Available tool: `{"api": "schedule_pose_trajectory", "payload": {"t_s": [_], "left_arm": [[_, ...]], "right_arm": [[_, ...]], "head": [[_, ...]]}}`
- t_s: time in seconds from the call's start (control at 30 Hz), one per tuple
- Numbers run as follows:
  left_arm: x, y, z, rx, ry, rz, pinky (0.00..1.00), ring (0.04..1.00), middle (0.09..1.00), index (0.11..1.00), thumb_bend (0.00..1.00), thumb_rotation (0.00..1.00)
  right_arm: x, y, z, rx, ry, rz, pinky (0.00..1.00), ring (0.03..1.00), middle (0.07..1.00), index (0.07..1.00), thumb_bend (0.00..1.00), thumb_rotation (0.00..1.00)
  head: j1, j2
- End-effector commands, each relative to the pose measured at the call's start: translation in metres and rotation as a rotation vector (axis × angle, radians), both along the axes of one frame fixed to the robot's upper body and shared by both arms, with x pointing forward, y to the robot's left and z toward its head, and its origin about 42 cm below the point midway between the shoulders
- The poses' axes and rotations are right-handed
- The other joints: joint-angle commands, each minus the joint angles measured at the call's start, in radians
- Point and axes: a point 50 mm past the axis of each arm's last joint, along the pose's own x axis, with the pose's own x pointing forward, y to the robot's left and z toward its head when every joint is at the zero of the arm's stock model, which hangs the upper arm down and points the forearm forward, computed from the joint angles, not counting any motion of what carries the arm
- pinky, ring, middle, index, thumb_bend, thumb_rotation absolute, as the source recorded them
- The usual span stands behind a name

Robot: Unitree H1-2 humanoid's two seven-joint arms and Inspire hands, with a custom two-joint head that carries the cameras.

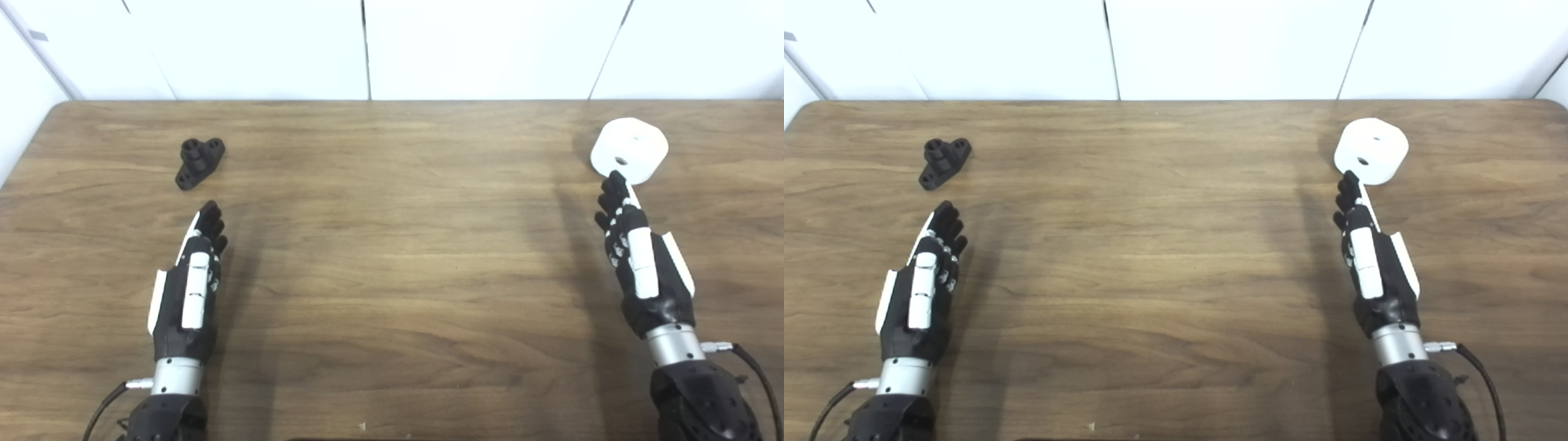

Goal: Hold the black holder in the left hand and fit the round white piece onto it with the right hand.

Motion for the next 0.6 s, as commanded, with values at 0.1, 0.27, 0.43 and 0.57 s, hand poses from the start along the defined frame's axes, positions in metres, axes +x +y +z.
{"api": "schedule_pose_trajectory", "payload": {"t_s": [0.1,0.27,0.43,0.57], "left_arm": [[0.0058,-0.0053,0.0063,-0.030,-0.065,0.005,1.00,1.000,1.000,1.000,0.45,0.84],[0.0050,-0.0054,0.0063,-0.026,-0.064,0.006,1.00,1.000,1.000,1.000,0.46,0.82],[0.0045,-0.0051,0.0066,-0.020,-0.062,0.005,1.00,1.000,1.000,1.000,0.45,0.83],[0.0039,-0.0058,0.0067,-0.004,-0.058,0.007,1.00,1.000,1.000,0.993,0.47,0.82]], "right_arm": [[0.0023,0.0031,0.0118,0.034,-0.069,0.006,1.00,1.000,1.000,1.000,0.57,1.00],[0.0015,0.0044,0.0129,0.041,-0.064,0.008,1.00,1.000,1.000,1.000,0.57,1.00],[0.0006,0.0047,0.0136,0.052,-0.061,0.003,1.00,1.000,1.000,1.000,0.57,1.00],[0.0004,0.0035,0.0129,0.040,-0.058,0.005,1.00,1.000,1.000,1.000,0.57,1.00]], "head": [[0.001,0.000],[0.001,0.001],[0.001,0.002],[0.010,-0.005]]}}
